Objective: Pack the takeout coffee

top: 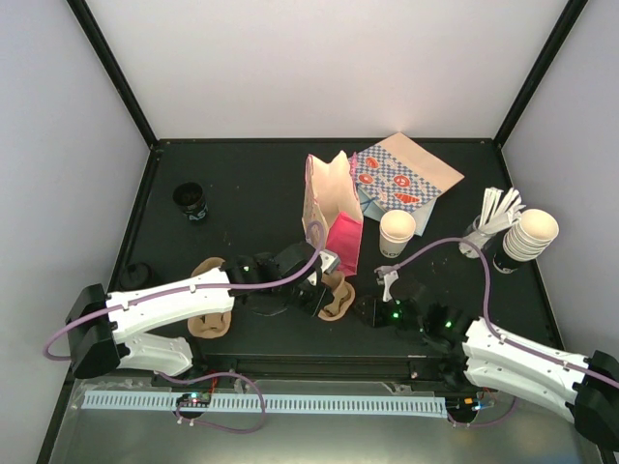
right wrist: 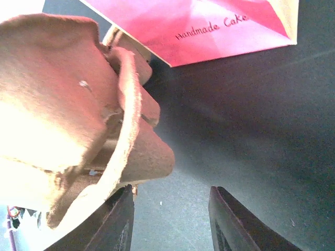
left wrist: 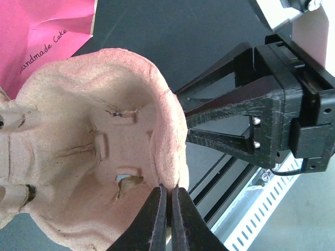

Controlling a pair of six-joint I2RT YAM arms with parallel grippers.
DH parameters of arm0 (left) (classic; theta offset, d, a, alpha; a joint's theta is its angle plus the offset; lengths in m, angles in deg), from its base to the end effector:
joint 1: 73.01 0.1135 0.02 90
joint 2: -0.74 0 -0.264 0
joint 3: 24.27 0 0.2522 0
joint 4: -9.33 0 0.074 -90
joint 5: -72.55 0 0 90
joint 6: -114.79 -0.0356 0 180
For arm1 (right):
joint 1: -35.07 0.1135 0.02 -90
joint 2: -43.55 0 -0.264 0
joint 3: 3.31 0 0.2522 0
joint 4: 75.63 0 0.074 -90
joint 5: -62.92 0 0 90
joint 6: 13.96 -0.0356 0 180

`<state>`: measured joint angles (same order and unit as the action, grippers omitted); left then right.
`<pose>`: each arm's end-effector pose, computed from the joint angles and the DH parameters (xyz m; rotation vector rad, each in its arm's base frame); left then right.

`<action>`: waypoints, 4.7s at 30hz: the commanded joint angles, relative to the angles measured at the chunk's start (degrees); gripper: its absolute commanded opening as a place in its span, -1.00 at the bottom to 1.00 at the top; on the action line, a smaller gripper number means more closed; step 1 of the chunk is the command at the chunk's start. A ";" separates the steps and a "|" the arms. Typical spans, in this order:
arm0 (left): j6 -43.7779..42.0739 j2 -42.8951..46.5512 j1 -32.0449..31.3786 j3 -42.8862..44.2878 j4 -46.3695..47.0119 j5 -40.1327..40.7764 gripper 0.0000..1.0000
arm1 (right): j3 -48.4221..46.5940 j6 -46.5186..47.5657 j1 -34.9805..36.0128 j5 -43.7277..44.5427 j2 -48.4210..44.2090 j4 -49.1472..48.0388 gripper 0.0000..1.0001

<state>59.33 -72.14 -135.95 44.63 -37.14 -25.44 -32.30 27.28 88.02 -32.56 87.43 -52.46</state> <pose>0.1154 -0.2369 0.2641 0.7179 2.5647 -0.8422 0.0935 0.1294 0.1642 -0.1469 2.4504 1.0012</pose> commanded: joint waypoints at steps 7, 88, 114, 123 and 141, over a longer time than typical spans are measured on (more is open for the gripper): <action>0.08 -0.16 0.45 1.56 0.85 -1.06 -0.94 | -4.92 3.91 -0.30 4.26 -3.07 4.94 -0.12; 0.66 -1.22 0.53 1.14 2.39 -1.86 -0.95 | -7.30 4.77 -0.31 4.59 5.82 7.02 0.05; 0.73 -1.82 0.53 0.01 5.02 -4.87 -0.86 | -6.78 3.26 -0.33 1.53 15.38 0.12 -0.62; -1.69 3.26 0.93 -0.20 2.67 -0.13 -0.04 | -6.37 5.11 -0.30 0.83 15.65 0.37 -0.70; -1.44 -9.34 2.73 -2.53 -0.56 5.78 0.55 | -6.49 6.19 -0.30 0.68 13.79 1.48 -0.71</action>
<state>56.40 -80.12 -133.41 42.14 -38.45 -19.78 -39.09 32.59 87.95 -31.79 102.23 -50.69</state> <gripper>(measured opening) 0.754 0.146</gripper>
